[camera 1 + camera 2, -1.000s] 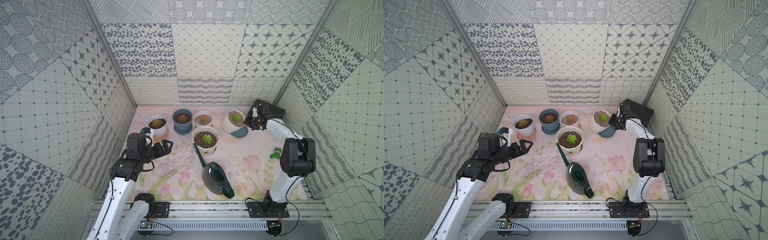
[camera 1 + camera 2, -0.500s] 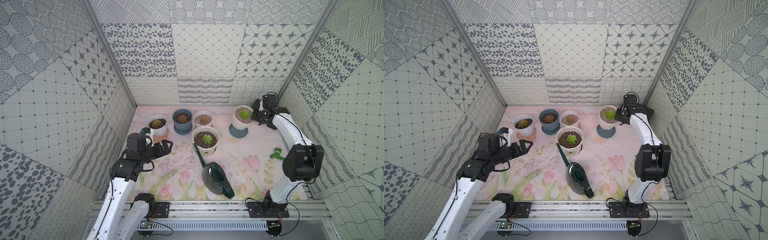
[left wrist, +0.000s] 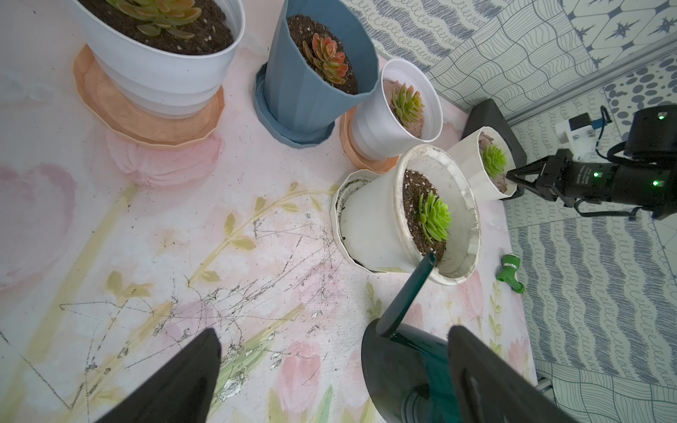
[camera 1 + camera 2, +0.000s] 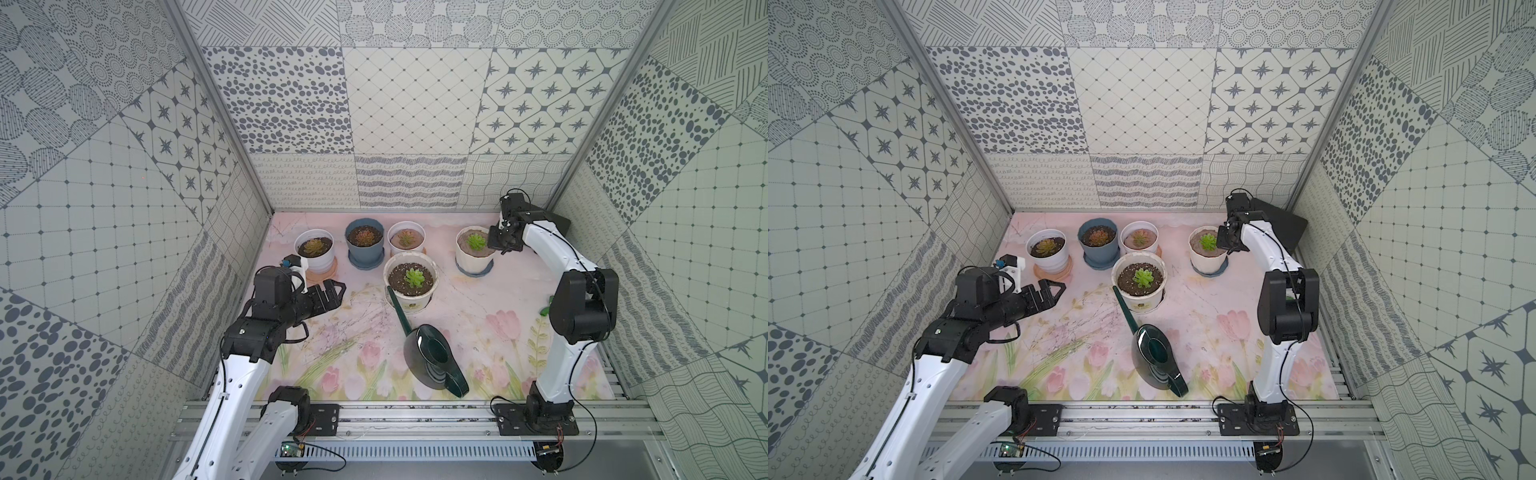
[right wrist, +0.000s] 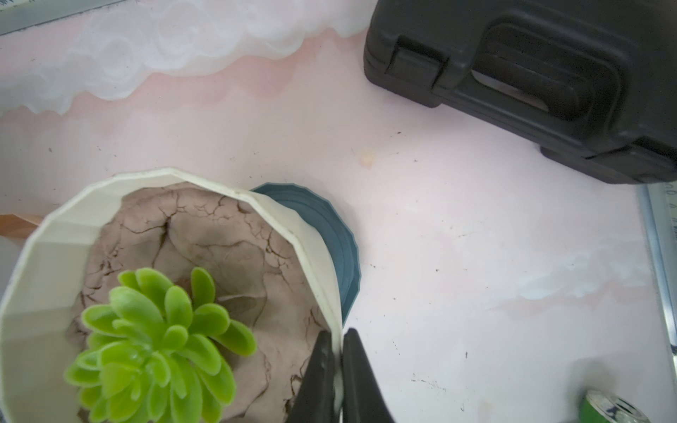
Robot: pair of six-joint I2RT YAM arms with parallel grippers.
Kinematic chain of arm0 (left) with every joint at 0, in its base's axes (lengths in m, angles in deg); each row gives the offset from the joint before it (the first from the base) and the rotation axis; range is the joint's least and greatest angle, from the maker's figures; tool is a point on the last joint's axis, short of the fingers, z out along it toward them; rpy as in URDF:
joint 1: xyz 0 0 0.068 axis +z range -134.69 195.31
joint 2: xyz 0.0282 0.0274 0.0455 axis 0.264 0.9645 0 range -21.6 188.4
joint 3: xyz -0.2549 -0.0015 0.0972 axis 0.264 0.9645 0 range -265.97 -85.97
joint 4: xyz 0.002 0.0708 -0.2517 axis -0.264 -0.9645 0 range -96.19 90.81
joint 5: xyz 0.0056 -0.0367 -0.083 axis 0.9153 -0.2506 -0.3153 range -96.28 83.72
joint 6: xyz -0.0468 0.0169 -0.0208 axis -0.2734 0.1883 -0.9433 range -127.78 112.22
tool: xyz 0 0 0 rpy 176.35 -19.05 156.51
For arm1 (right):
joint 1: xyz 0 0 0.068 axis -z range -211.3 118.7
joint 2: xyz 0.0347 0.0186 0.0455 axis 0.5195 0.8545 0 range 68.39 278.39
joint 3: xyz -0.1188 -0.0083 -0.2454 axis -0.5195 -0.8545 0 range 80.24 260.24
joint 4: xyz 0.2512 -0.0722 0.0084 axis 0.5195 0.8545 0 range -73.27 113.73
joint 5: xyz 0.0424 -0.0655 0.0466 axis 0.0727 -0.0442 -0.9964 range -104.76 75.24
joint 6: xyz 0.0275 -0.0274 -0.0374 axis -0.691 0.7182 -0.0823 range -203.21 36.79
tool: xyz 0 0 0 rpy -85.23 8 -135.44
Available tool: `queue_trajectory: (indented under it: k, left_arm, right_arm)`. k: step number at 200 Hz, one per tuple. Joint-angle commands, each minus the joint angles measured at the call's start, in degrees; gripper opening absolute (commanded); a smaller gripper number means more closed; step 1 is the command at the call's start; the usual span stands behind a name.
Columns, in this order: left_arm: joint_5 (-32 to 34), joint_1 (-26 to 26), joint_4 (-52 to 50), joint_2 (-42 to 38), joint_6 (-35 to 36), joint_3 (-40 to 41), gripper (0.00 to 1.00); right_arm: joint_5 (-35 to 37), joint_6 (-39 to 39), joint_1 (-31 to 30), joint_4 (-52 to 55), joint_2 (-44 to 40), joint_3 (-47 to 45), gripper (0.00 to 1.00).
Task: Water the succulent around the soil edge
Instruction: Move the pot to the center of the board.
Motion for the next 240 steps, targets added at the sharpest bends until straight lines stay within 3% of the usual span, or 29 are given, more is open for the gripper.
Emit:
queue_trajectory:
  k: [1,99,135,173,213,240]
  left_arm:
    - [-0.2,0.5,0.1,-0.1,0.2,0.1,0.99]
    - [1.0,0.5,0.1,0.3,0.2,0.0,0.99]
    - [4.4,0.6,-0.2,0.8,0.1,-0.2,0.99]
    - [9.8,2.5,0.6,4.1,0.0,-2.4,0.99]
    - [9.4,14.9,1.9,16.2,-1.3,-7.4,0.91]
    - [12.2,17.3,5.9,27.4,0.6,-12.8,0.81]
  right_arm:
    - [-1.1,-0.8,-1.9,-2.2,1.3,4.2,0.00]
    - [-4.3,-4.0,-5.1,-0.3,9.7,15.5,0.00]
    - [-4.1,-3.2,-5.3,0.3,8.1,14.2,0.25]
    - [-2.9,-1.2,-5.3,1.3,-1.4,10.3,0.45]
    - [-3.1,0.4,-7.0,0.6,-17.1,-0.9,0.53]
    - [-4.4,0.6,-12.1,-5.1,-29.1,-13.2,0.53]
